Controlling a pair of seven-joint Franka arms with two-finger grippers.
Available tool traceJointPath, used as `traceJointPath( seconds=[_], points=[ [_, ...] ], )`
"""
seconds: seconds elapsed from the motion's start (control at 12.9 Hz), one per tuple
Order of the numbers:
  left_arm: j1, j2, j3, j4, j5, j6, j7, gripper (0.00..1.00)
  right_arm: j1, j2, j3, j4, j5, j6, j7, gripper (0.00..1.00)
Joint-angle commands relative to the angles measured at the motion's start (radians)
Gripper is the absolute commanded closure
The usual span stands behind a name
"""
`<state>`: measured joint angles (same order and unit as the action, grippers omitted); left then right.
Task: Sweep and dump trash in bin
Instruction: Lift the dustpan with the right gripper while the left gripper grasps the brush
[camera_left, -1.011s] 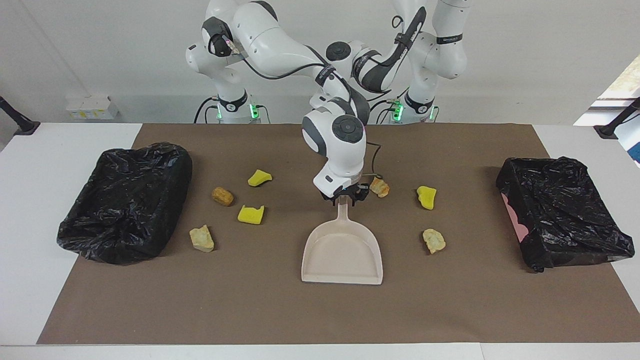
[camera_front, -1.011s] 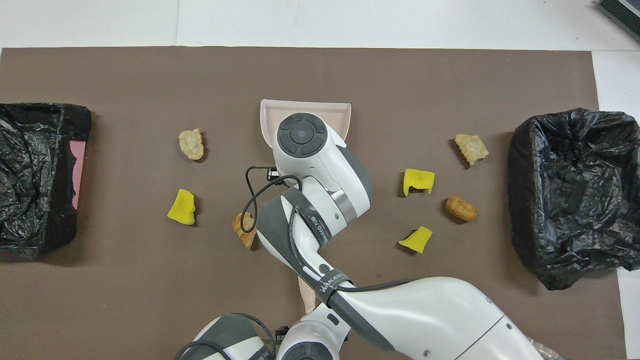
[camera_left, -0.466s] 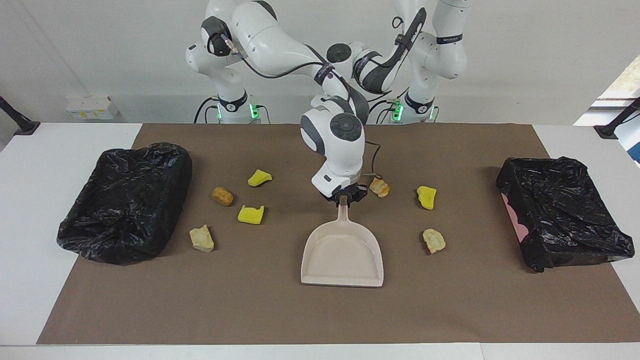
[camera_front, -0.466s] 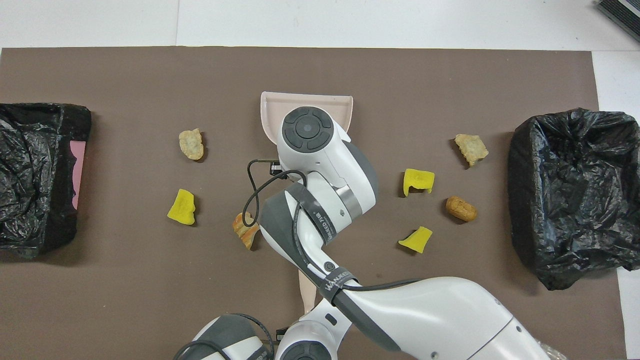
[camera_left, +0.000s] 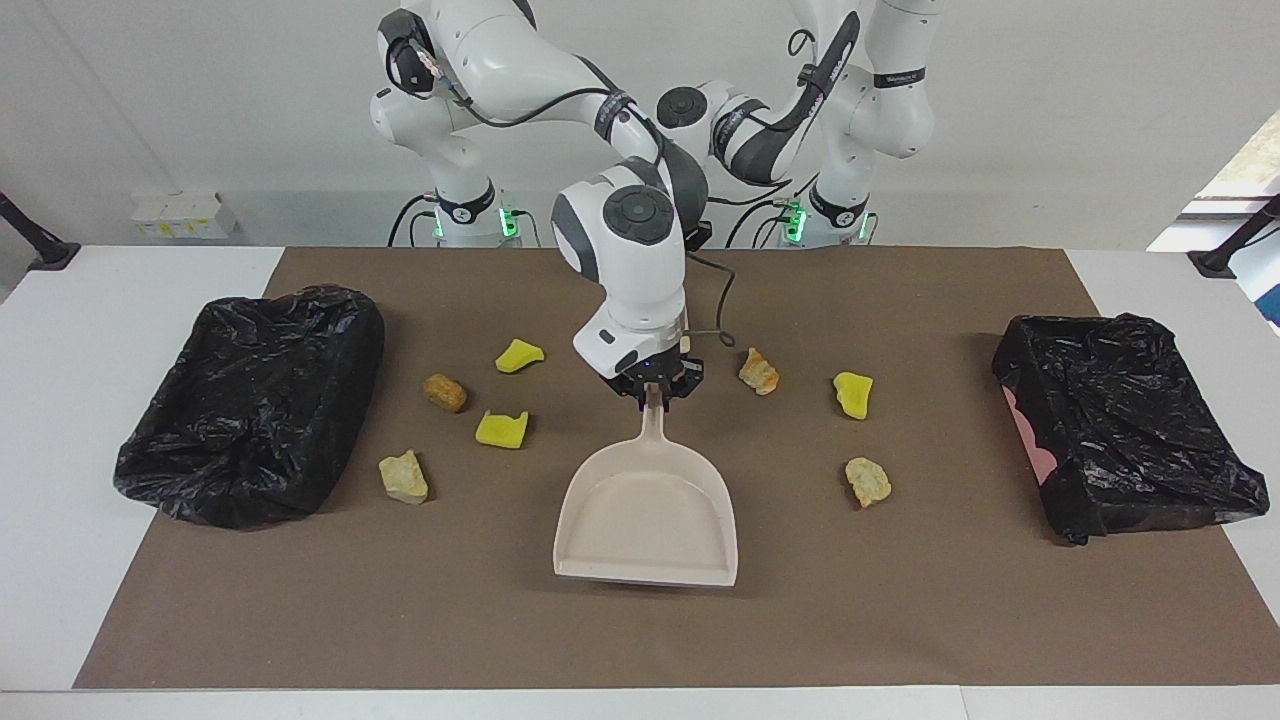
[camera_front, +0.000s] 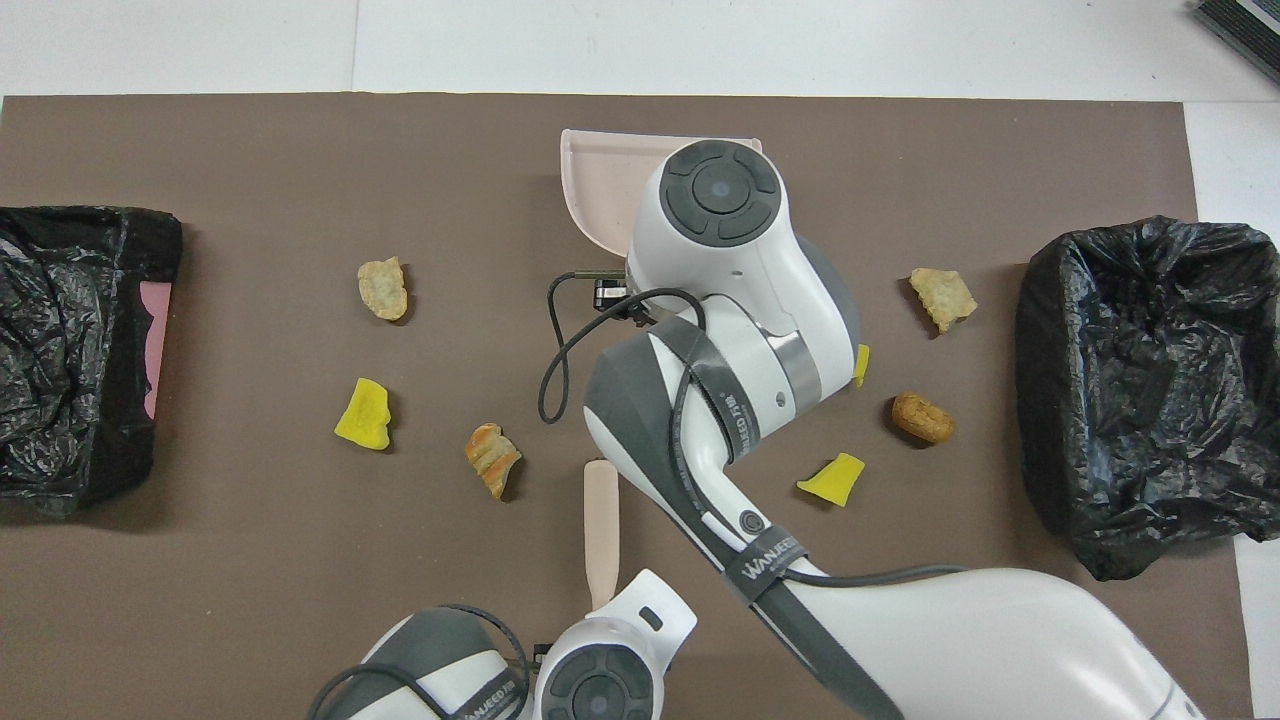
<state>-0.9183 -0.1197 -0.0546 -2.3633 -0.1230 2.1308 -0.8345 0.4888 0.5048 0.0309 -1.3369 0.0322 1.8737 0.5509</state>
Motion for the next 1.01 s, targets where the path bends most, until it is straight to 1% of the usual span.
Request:
traceJointPath(
  seconds=[0.0, 0.16, 0.23, 0.31, 0.39, 0.54, 0.78, 0.93],
  points=[
    [0.105, -0.061, 0.001, 0.03, 0.039, -0.101, 0.09, 1.0, -0.039, -0.058, 0.006, -0.024, -0.005, -0.068, -0.179, 1.0],
    [0.194, -0.084, 0.002, 0.032, 0.051, -0.118, 0.167, 1.0, -0.052, -0.071, 0.004, -0.025, -0.008, -0.114, -0.349, 1.0],
    [0.24, -0.093, 0.004, 0.033, 0.081, -0.118, 0.187, 1.0, -0.053, -0.08, 0.004, -0.028, -0.027, -0.135, -0.417, 1.0],
    [0.293, -0.101, 0.003, 0.041, 0.107, -0.12, 0.213, 1.0, -0.053, -0.087, 0.004, -0.039, -0.063, -0.146, -0.487, 1.0],
    [0.349, -0.101, 0.002, 0.056, 0.124, -0.127, 0.254, 1.0, -0.059, -0.106, 0.006, -0.063, -0.07, -0.168, -0.576, 1.0],
    [0.471, -0.091, 0.001, 0.096, 0.141, -0.15, 0.367, 1.0, -0.058, -0.164, 0.006, -0.17, -0.067, -0.176, -0.724, 1.0],
    [0.619, -0.068, 0.001, 0.119, 0.178, -0.146, 0.515, 1.0, -0.046, -0.219, 0.007, -0.258, -0.069, -0.206, -0.892, 1.0],
    [0.72, -0.06, 0.001, 0.125, 0.187, -0.138, 0.631, 1.0, -0.047, -0.27, 0.007, -0.353, -0.072, -0.196, -1.064, 1.0]
  ],
)
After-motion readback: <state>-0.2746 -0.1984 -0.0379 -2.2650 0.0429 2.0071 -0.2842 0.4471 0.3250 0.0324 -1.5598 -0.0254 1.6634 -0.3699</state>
